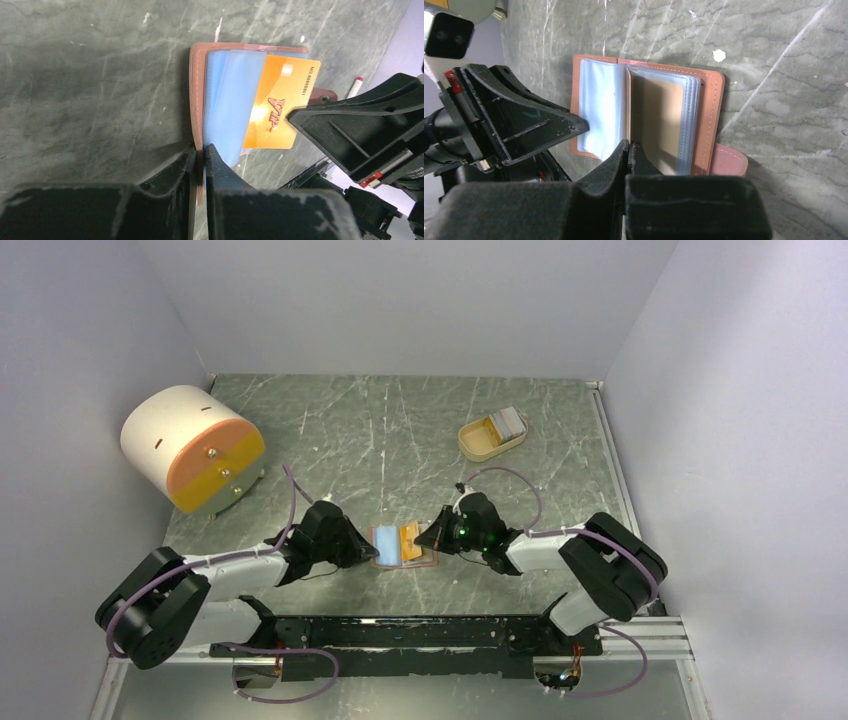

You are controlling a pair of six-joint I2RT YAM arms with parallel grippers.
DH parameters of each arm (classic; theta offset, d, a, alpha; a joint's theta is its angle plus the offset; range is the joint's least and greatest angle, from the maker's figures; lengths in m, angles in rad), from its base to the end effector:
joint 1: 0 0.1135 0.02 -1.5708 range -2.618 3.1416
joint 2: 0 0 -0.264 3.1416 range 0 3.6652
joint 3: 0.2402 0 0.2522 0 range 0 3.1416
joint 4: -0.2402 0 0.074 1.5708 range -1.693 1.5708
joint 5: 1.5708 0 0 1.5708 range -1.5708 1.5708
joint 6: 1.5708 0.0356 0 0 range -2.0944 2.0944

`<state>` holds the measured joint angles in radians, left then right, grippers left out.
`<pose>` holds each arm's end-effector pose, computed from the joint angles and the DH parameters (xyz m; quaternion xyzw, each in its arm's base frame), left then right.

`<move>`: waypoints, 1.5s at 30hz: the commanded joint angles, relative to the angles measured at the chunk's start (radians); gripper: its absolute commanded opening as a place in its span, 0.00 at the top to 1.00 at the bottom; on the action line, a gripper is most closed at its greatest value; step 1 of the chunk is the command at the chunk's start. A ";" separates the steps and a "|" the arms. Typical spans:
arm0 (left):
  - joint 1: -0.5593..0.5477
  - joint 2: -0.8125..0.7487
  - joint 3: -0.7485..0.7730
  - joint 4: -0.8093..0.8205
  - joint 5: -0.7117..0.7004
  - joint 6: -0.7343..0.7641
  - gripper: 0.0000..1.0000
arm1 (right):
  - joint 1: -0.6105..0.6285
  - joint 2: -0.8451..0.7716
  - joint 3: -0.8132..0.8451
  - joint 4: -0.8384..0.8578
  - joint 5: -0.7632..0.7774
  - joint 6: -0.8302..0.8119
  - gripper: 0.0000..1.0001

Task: Put the credit cards into the card holder
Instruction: Insert the credit card into the card holder.

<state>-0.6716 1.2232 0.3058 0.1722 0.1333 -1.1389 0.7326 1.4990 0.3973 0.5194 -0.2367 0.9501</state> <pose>0.1591 -0.1325 0.1296 -0.1856 0.8953 -0.3525 0.1992 0.1848 0.1774 0.1257 0.0392 0.8751 0.4205 0.2364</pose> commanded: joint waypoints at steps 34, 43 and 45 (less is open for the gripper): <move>-0.006 -0.021 -0.019 0.001 0.002 0.034 0.85 | -0.017 0.248 -0.111 0.505 -0.148 0.152 1.00; -0.005 0.022 -0.010 0.016 0.023 0.047 0.87 | -0.046 0.212 -0.082 0.396 -0.146 0.062 1.00; -0.006 0.032 -0.003 0.013 0.025 0.052 0.87 | -0.049 0.228 -0.082 0.412 -0.155 0.068 1.00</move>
<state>-0.6716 1.2335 0.2955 0.1726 0.1345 -1.1091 0.6941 1.7134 0.3088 0.9485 -0.3901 1.0542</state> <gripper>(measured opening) 0.135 0.009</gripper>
